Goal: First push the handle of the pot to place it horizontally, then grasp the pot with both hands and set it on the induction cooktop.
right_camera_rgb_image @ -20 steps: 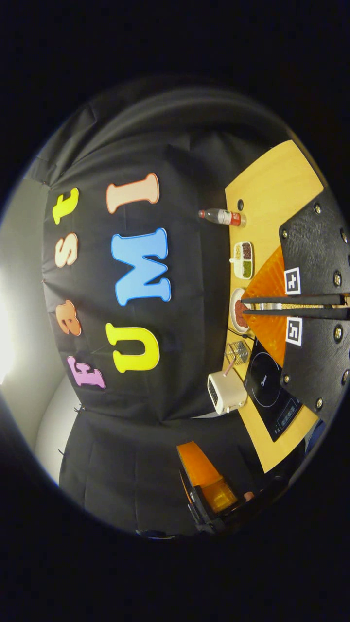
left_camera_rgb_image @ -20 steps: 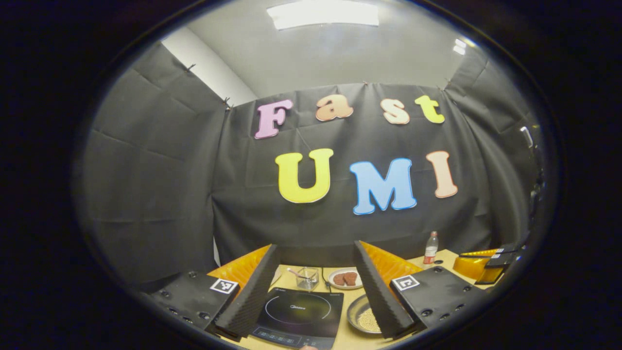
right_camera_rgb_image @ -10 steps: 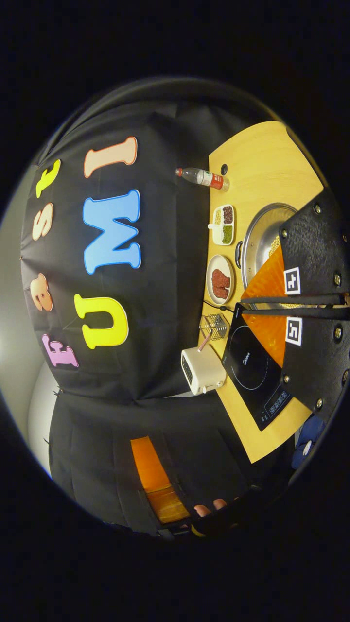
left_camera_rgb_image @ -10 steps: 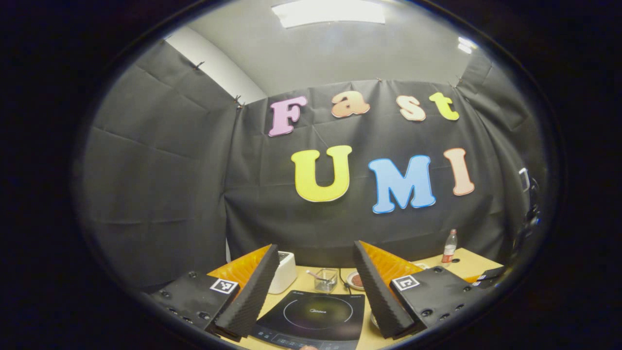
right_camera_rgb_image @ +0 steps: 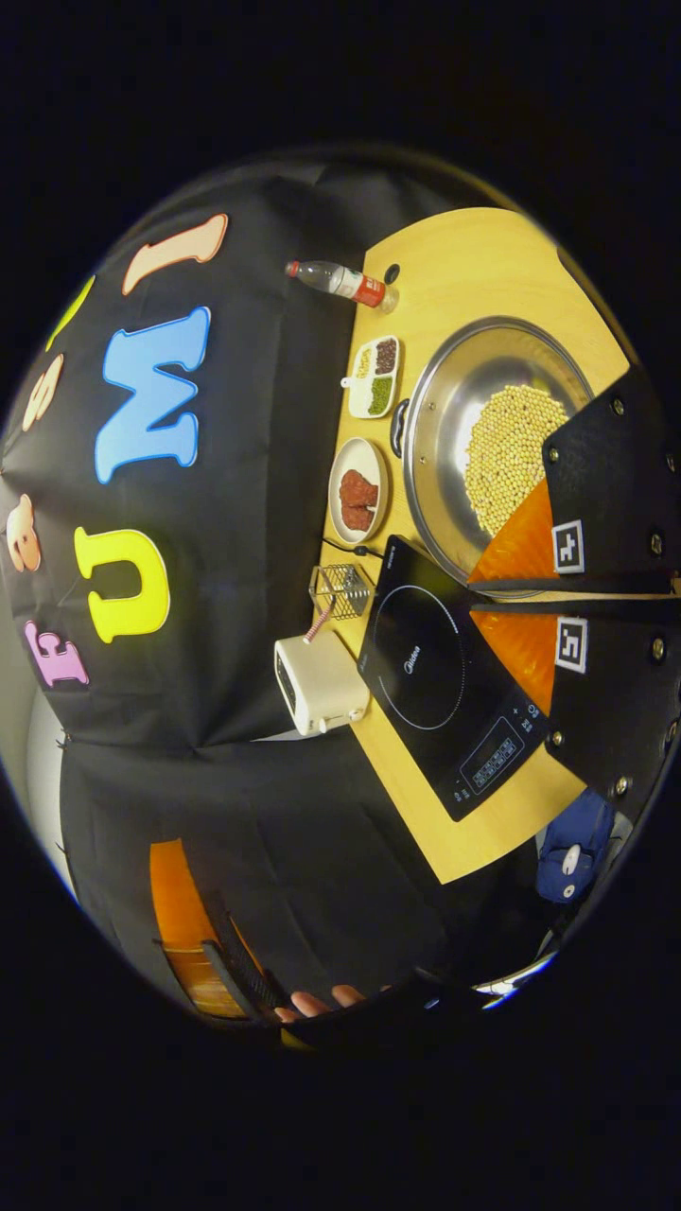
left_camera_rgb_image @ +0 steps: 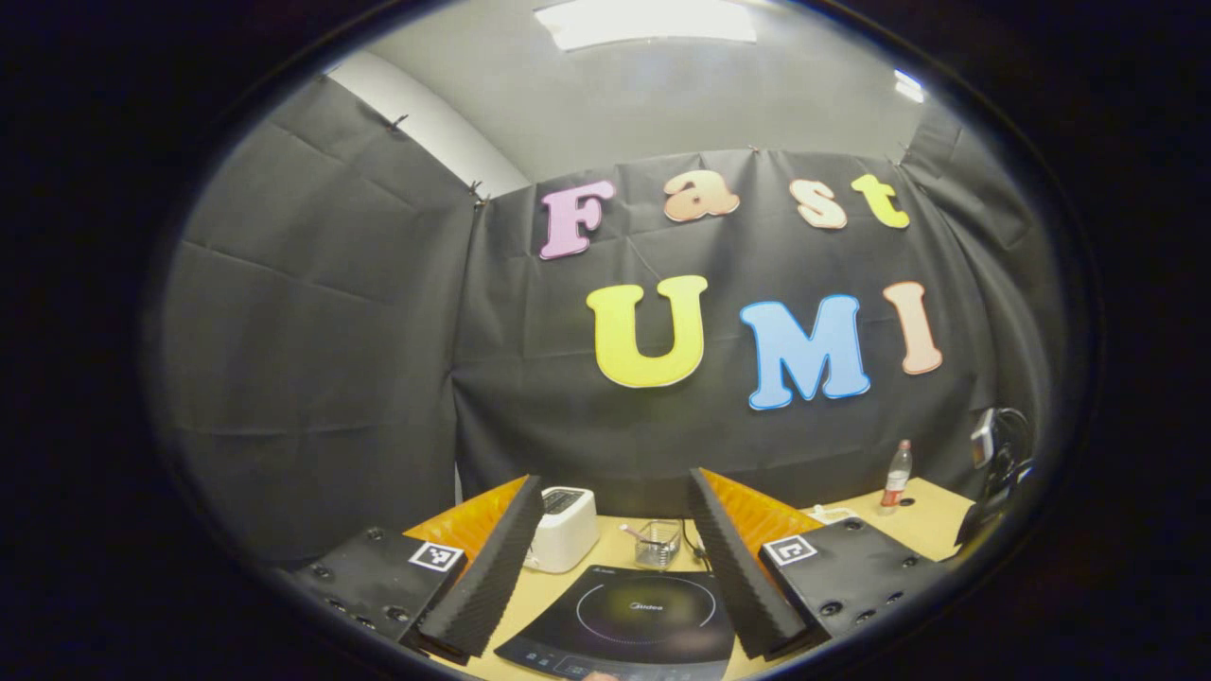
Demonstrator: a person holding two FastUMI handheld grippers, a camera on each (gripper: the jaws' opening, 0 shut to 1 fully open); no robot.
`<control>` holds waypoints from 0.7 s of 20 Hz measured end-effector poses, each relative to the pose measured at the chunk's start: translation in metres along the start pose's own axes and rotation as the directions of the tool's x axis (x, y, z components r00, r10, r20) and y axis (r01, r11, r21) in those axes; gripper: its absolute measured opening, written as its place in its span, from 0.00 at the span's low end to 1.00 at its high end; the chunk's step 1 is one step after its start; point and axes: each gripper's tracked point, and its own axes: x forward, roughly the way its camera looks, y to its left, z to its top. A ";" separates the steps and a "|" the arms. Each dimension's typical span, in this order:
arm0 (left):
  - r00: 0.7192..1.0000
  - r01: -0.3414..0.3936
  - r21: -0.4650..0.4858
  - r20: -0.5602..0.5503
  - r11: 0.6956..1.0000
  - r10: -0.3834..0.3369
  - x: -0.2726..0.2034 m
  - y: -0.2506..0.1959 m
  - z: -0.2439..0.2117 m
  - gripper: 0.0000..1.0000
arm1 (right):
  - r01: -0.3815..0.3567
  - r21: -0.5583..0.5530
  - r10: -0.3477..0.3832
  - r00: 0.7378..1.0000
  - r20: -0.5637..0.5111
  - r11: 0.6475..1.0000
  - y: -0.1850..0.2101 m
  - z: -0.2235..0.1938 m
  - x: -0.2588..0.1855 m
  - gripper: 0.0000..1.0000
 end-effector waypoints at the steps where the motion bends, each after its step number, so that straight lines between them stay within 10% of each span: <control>1: 1.000 -0.005 -0.002 -0.004 1.000 0.005 0.001 0.003 -0.002 0.94 | -0.011 0.001 0.011 1.000 -0.023 1.000 0.002 -0.006 0.002 0.03; 14: 0.999 -0.024 -0.022 -0.048 0.999 0.023 0.019 0.008 -0.027 1.00 | -0.053 0.150 0.099 0.945 -0.312 0.987 0.006 -0.086 0.023 0.03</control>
